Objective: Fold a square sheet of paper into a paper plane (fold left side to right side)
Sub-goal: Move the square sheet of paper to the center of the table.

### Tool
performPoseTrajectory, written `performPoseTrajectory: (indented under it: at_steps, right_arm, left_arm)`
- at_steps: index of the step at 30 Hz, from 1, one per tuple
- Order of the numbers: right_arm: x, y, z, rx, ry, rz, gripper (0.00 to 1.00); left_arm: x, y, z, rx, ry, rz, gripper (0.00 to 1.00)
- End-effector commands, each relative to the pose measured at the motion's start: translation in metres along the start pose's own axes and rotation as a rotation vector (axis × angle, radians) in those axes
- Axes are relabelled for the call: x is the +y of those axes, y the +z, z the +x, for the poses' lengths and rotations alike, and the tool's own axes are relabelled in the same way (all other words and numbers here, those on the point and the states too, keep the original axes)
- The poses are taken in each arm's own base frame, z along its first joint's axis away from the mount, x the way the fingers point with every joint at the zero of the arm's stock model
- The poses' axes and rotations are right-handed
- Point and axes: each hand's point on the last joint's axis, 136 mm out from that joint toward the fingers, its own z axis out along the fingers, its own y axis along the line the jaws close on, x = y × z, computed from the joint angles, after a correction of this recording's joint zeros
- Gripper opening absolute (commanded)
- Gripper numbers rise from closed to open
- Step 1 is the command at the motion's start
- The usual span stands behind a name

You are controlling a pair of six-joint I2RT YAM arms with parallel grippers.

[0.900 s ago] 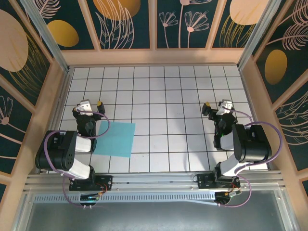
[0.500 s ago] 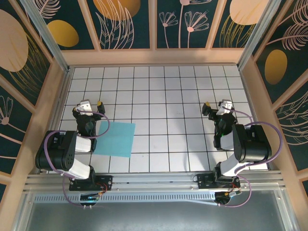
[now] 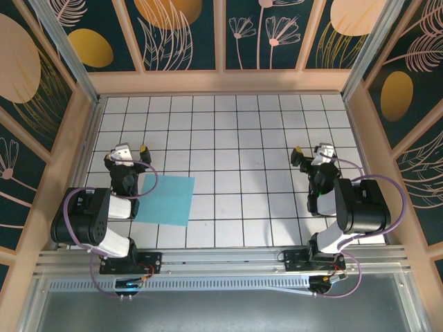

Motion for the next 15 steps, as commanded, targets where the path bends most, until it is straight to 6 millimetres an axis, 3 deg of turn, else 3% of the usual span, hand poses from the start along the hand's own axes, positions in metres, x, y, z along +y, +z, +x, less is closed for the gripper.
performPoseTrajectory:
  at_steps: [1, 15]
  right_arm:
    - [-0.001, 0.0003, -0.0076, -0.031, 0.012, 0.014, 0.99]
    - [-0.001, 0.0005, -0.0073, -0.029, 0.015, 0.01, 0.99]
  left_arm:
    - [-0.0017, 0.0013, -0.0045, -0.015, -0.016, 0.014, 0.99]
    - [-0.0016, 0.0013, -0.0043, -0.014, -0.018, 0.013, 0.99]
